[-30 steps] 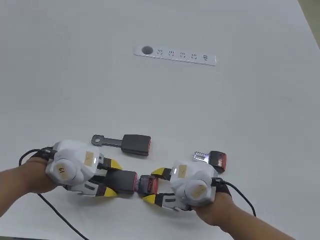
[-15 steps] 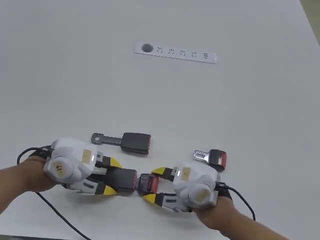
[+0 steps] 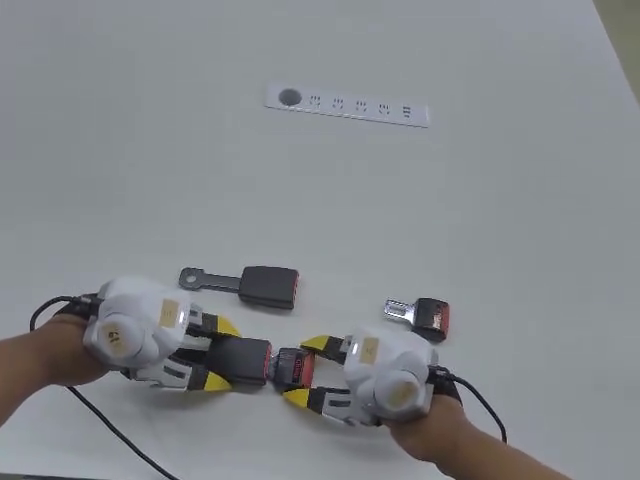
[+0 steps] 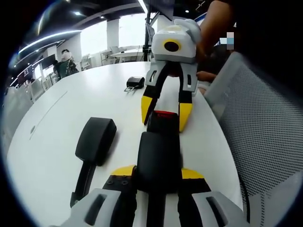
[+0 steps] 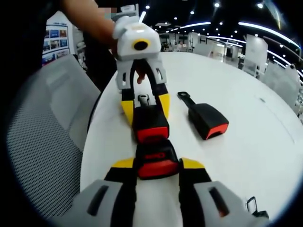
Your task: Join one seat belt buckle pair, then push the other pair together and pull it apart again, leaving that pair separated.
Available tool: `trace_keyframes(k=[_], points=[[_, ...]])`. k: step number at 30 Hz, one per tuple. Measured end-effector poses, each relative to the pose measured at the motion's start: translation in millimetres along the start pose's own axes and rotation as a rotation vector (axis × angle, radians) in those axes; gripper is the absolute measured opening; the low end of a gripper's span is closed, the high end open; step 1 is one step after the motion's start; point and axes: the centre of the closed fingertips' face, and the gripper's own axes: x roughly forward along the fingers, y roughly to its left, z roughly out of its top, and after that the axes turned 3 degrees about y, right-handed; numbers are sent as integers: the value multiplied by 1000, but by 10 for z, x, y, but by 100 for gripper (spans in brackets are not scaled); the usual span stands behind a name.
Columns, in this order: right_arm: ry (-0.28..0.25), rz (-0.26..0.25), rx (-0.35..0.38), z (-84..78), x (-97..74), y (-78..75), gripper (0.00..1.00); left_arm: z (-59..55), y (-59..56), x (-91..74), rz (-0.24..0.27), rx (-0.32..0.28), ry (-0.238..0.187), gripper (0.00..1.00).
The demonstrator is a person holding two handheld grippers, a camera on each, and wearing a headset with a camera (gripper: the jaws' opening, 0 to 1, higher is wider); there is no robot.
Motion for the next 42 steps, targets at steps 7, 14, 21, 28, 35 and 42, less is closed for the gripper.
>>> trace_keyframes(k=[7,14,21,28,35,42], points=[[16,-11,-12,2,8,11,33,10,-3,0,2,4,9,34],[37,9,7,10,9,1,35,28,-16,13,4,21,57,35],[-63,-75,42,243,-143,-2,64,-4,-7,-35,99,1,155,42],[-52,-121,25,105,-496,-134,72,252,-24,-266,197,0,57,60],[-93,-195,75,-4,-945,-521,75,431,244,-495,288,-24,8,64],[-61,-240,96,-260,-1197,-822,74,595,543,-569,331,-28,-12,63]])
